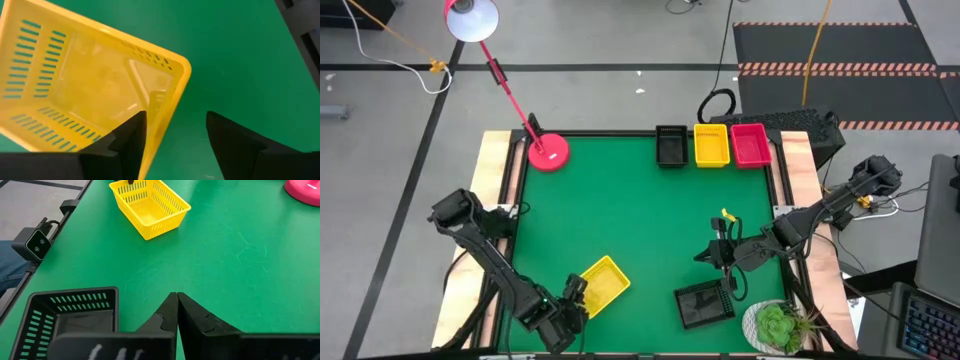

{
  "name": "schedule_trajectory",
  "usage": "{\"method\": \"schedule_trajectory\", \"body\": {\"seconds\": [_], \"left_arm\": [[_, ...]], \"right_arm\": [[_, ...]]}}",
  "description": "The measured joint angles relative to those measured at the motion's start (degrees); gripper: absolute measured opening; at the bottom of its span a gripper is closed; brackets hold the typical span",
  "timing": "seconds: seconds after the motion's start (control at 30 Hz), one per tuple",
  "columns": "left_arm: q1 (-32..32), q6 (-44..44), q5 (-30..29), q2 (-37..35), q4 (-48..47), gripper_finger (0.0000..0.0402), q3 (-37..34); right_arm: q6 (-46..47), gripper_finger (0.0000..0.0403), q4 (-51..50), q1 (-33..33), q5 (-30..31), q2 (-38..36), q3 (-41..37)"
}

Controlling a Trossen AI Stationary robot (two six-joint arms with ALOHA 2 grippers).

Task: Stack baskets by color
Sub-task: Stack the bottom yellow bin on the top stacked yellow bins

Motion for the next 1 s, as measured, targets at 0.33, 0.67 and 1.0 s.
{"method": "schedule_trajectory", "body": {"seconds": [0.33, 0.67, 1.0], "left_arm": [[0.76, 4.94, -0.52, 0.01, 0.58, 0.0082, -0.18], [2.4, 3.4, -1.43, 0.01, 0.58, 0.0079, -0.2], [2.88, 4.61, -1.66, -0.09, 4.53, 0.0114, -3.54]], "right_arm": [[-0.02, 0.0, 0.91, 0.0, 0.0, 0.0, 0.0], [-1.27, 0.0, 3.67, 0.01, -0.11, -0.02, 0.0], [-0.42, 0.0, 3.99, 0.02, -0.15, -0.03, 0.0]]}}
